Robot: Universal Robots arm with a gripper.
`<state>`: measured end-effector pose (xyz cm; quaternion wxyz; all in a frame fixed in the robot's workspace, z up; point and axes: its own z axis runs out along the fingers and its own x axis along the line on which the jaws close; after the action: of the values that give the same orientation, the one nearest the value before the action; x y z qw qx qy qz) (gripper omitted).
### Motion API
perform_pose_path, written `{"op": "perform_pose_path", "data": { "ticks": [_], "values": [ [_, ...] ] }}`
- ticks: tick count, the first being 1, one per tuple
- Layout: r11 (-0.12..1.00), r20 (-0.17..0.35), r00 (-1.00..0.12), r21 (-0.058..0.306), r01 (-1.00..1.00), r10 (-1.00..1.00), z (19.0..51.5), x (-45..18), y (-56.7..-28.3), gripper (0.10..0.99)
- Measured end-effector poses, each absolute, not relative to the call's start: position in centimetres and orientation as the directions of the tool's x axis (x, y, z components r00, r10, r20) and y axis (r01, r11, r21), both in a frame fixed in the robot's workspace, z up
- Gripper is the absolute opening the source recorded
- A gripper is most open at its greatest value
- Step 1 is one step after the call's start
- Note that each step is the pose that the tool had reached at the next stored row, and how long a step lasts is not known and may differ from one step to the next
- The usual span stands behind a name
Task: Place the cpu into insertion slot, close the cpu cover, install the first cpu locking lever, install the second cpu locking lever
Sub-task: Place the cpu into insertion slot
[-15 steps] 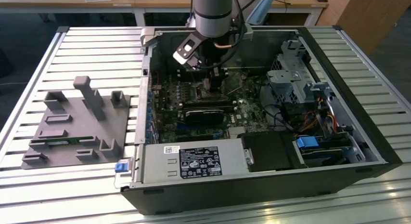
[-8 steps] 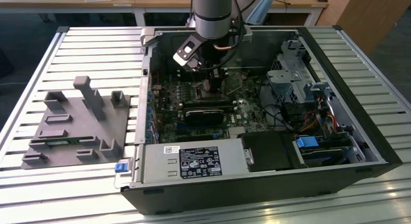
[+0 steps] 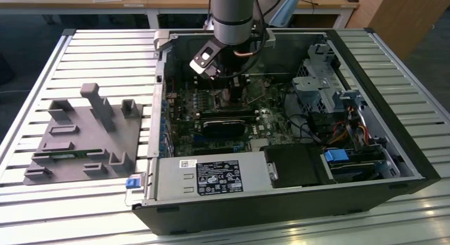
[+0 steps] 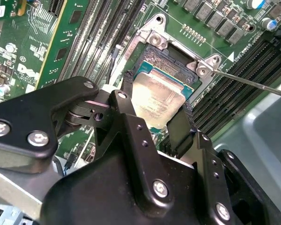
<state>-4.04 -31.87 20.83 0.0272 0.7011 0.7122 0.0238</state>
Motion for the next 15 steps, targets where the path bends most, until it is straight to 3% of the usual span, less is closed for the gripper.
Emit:
{"op": "perform_pose_path", "data": {
  "ticks": [15],
  "values": [
    [0.014,-0.010,-0.013,0.070,0.997,1.000,19.93,-4.13,-31.81,0.541]
  ]
}}
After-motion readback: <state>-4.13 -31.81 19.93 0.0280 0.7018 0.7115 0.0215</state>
